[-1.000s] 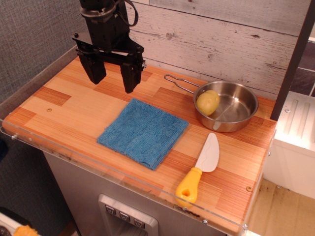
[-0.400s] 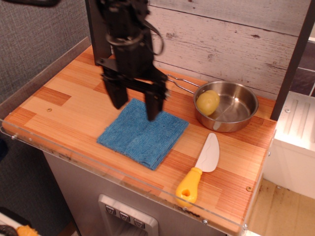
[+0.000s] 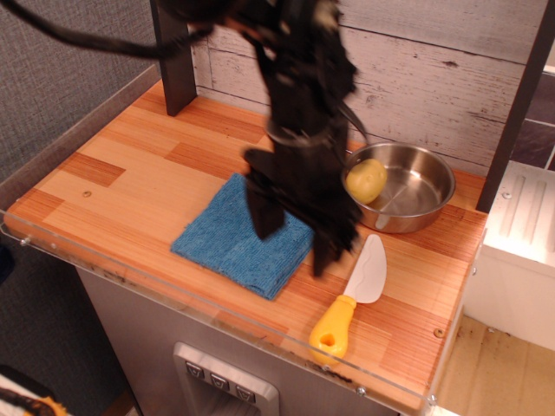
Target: Put the knife in the bottom left hand corner of the table.
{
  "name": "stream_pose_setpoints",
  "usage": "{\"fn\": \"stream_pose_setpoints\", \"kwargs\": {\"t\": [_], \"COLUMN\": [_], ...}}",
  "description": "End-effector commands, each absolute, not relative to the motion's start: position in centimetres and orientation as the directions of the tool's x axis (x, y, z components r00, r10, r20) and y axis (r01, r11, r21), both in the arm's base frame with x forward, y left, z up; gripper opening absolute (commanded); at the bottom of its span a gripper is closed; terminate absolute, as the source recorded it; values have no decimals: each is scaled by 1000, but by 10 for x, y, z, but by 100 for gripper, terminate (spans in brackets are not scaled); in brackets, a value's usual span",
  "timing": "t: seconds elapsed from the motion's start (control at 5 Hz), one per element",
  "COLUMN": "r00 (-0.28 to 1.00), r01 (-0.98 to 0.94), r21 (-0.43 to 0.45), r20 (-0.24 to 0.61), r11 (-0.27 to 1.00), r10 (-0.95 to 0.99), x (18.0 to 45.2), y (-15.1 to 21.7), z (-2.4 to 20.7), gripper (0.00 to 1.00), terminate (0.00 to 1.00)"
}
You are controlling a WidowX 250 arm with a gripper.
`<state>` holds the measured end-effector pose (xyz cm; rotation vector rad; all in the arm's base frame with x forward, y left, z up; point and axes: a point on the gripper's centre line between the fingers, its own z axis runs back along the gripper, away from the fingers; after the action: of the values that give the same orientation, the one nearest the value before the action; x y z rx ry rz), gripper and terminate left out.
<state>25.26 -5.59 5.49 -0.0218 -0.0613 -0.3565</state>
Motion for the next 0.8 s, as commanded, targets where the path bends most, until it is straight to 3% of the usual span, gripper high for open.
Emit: {"fn": "stream_pose_setpoints", "kwargs": {"t": [0.0,0.2,0.6], "r00": [899,907,931], "r01": [435,421,353], "r21": [22,33,-37], "r20": [40,7,-87], "r11": [900,906,935], "r10": [-436,-421,-355], "x": [242,239,233], "y": [-90,-99,-96], "z": [39,31,15], "gripper": [100,100,100], "terminate": [0,0,0]}}
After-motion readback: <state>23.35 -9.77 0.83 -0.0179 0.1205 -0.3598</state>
